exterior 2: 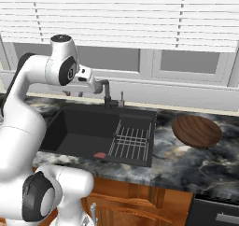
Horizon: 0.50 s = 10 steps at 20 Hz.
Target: Pick the mug and place it in the sink. Pick the bowl and place it in the open cabinet and then close the cabinet.
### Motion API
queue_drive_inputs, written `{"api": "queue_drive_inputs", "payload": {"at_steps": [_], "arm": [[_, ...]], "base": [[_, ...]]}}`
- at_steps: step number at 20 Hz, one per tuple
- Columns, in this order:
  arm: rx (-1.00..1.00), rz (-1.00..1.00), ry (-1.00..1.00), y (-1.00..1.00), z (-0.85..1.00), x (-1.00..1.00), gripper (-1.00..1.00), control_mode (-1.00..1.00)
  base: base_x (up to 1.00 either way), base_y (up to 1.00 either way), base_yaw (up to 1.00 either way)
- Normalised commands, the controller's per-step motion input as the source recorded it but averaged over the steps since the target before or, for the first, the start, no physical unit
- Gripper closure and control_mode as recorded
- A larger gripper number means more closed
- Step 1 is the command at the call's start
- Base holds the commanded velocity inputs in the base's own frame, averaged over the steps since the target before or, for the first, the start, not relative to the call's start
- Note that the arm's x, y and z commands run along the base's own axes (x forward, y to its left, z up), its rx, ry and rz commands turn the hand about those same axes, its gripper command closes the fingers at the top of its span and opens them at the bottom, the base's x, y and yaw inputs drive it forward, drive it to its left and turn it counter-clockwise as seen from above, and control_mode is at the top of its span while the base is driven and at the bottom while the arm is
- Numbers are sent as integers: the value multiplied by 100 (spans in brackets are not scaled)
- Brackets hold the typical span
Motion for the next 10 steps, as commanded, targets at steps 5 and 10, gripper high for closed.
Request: {"api": "queue_drive_inputs", "payload": {"at_steps": [5,10], "arm": [[3,0,-1,10,0,-22,-100,-100],[1,-3,-5,45,-3,-55,-100,-100]], "base": [[0,0,0],[0,0,0]]}}
